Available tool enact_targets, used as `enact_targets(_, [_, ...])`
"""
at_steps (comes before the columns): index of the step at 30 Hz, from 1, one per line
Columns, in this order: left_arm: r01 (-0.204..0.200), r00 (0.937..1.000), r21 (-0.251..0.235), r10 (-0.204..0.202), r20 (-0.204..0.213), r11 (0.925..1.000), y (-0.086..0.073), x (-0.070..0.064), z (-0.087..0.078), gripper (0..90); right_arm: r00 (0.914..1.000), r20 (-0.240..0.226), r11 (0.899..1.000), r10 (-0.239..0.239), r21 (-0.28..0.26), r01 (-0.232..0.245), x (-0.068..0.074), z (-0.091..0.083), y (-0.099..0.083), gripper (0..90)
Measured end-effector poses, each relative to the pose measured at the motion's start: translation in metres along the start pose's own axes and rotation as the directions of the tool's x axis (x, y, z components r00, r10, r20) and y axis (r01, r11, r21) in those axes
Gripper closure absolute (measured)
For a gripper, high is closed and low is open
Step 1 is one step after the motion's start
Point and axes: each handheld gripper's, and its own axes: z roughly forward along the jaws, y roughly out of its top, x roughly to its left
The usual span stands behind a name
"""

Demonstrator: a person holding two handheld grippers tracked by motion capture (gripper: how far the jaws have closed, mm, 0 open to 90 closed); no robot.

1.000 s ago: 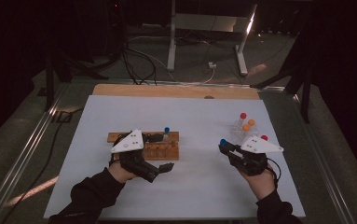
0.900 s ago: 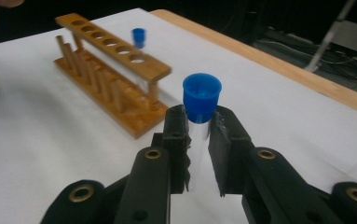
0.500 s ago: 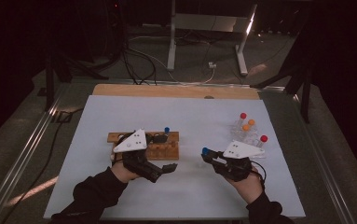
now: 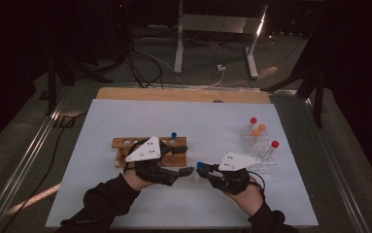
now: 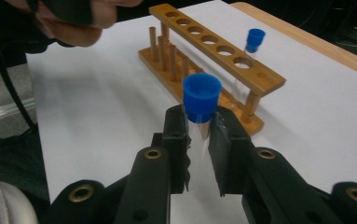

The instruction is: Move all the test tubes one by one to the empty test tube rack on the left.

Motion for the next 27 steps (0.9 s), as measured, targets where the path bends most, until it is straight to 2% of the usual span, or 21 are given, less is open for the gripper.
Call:
enact_targets(8, [-0.005, 0.9999, 0.024, 0.005, 0.011, 0.9997, -0.005, -0.002, 0.013, 46.5, 0.9998, -0.019, 1.0, -0.008, -0.008, 0.008, 0.004, 0.0, 0.003, 76.7])
enact_targets(16, [-0.05, 0.9987, 0.063, 0.05, -0.004, 0.9968, -0.012, -0.006, 0.023, 59.1, 0.9997, -0.024, 1.0, -0.012, -0.008, 0.012, 0.006, 0.0, 0.003, 76.7])
enact_targets(25, [-0.052, 0.9987, 0.066, 0.051, 0.007, 0.9965, -0.013, -0.005, 0.027, 75.3, 0.9997, -0.022, 1.0, -0.008, -0.002, 0.008, 0.005, 0.001, 0.002, 76.7])
enact_targets(27, [-0.05, 0.9987, 0.065, 0.05, 0.007, 0.9966, -0.013, -0.005, 0.028, 75.9, 0.9998, -0.02, 1.0, -0.008, -0.001, 0.008, 0.005, 0.001, 0.002, 76.7])
